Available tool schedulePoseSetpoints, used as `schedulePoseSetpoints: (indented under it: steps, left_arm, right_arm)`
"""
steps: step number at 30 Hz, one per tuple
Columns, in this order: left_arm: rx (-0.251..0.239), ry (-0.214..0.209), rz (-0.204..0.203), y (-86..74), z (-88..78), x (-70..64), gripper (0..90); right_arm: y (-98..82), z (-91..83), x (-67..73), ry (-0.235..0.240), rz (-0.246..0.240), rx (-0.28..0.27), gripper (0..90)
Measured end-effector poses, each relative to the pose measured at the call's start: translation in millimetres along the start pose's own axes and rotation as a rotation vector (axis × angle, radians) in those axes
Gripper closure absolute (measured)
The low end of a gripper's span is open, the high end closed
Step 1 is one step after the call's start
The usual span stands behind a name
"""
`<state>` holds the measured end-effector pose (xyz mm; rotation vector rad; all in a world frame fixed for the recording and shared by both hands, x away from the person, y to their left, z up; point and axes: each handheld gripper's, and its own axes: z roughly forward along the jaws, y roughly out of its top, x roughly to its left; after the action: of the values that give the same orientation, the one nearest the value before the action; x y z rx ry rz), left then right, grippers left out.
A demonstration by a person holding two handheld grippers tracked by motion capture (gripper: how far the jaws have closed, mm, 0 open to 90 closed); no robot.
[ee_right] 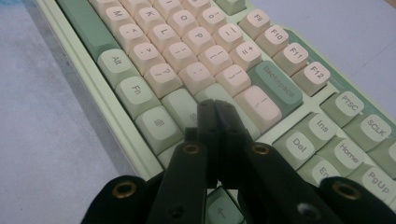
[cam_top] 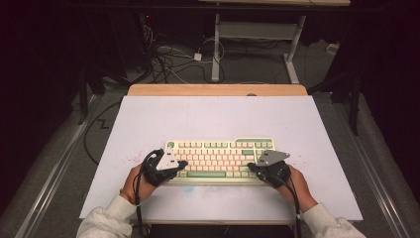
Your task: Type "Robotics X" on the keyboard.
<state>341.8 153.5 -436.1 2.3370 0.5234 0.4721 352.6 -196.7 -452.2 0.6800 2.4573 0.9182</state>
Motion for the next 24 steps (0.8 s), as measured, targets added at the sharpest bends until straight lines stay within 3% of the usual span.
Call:
schedulePoseSetpoints:
  steps: [13, 24]
  left_arm:
    - [0.032, -0.031, 0.004, 2.9, 11.7, 3.5, 87.1]
    - [0.046, -0.031, 0.008, 2.3, 17.3, 3.1, 87.1]
  right_arm:
    - [-0.3, 0.3, -0.1, 0.001, 0.005, -0.002, 90.0]
    - [-0.5, 0.4, 0.3, -0.001, 0.005, -0.004, 90.0]
